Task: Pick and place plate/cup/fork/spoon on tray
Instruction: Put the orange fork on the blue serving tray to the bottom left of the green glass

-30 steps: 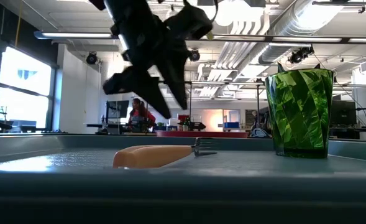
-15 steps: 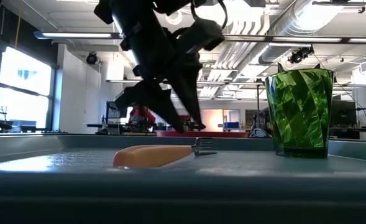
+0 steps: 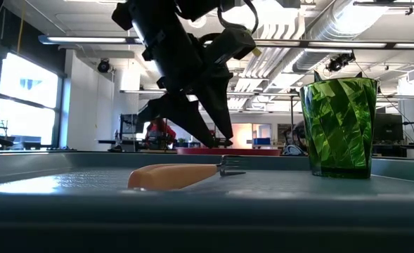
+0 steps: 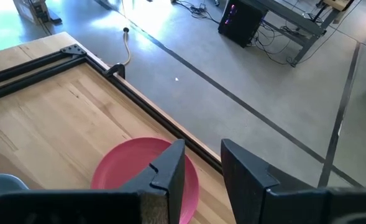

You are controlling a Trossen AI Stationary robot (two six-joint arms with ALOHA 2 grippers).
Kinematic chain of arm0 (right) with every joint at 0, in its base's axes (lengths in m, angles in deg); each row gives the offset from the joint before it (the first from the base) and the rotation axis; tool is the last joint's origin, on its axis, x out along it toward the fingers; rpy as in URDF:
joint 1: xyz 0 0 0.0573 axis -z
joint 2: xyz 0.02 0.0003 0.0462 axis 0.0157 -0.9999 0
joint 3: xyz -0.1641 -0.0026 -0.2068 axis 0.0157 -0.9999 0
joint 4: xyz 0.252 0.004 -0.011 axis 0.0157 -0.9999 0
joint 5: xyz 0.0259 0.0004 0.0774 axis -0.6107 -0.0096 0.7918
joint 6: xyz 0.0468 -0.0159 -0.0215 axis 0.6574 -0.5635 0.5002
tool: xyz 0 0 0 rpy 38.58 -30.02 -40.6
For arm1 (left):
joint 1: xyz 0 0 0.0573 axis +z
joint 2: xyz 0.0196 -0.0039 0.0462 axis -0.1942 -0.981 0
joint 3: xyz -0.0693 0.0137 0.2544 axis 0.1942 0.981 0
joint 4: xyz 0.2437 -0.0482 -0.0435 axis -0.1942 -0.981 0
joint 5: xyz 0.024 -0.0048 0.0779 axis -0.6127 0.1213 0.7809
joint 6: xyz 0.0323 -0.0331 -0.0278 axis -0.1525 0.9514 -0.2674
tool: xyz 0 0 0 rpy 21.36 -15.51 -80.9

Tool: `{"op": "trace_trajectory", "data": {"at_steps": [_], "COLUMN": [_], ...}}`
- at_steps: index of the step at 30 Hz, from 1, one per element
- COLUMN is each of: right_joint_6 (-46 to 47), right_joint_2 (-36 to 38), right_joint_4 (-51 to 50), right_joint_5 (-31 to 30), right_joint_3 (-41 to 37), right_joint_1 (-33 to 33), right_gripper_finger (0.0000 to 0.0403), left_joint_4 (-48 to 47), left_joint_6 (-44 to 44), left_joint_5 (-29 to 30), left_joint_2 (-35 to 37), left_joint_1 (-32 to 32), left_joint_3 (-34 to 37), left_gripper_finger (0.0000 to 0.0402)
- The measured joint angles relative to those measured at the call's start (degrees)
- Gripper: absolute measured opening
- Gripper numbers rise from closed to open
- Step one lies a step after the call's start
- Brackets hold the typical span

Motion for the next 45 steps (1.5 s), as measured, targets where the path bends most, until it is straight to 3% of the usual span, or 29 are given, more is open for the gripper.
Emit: {"op": "trace_trajectory", "data": {"at_steps": [15,34,38,45], "right_joint_6": [0.05,0.07,0.07,0.07], "right_joint_2": [-0.02,-0.02,-0.02,-0.02], "right_joint_4": [0.01,0.00,0.00,0.00], "right_joint_5": [0.00,-0.02,0.00,0.04], "right_joint_3": [0.00,0.00,0.00,0.00], "right_joint_1": [0.00,0.00,0.00,0.00], "right_gripper_finger": [0.0094,0.0094,0.0094,0.0094], "left_joint_4": [4.52,2.79,2.65,2.57], "left_joint_6": [0.37,-0.64,-0.68,-0.68], "left_joint_5": [-2.07,-3.19,-3.41,-4.09], "left_joint_2": [-2.98,-4.70,-4.70,-4.70], "left_joint_1": [-0.50,-0.48,-0.48,-0.69], "left_joint_3": [-0.13,0.00,0.00,0.00], "left_gripper_finger": [0.0131,0.0130,0.0115,0.0051]}}
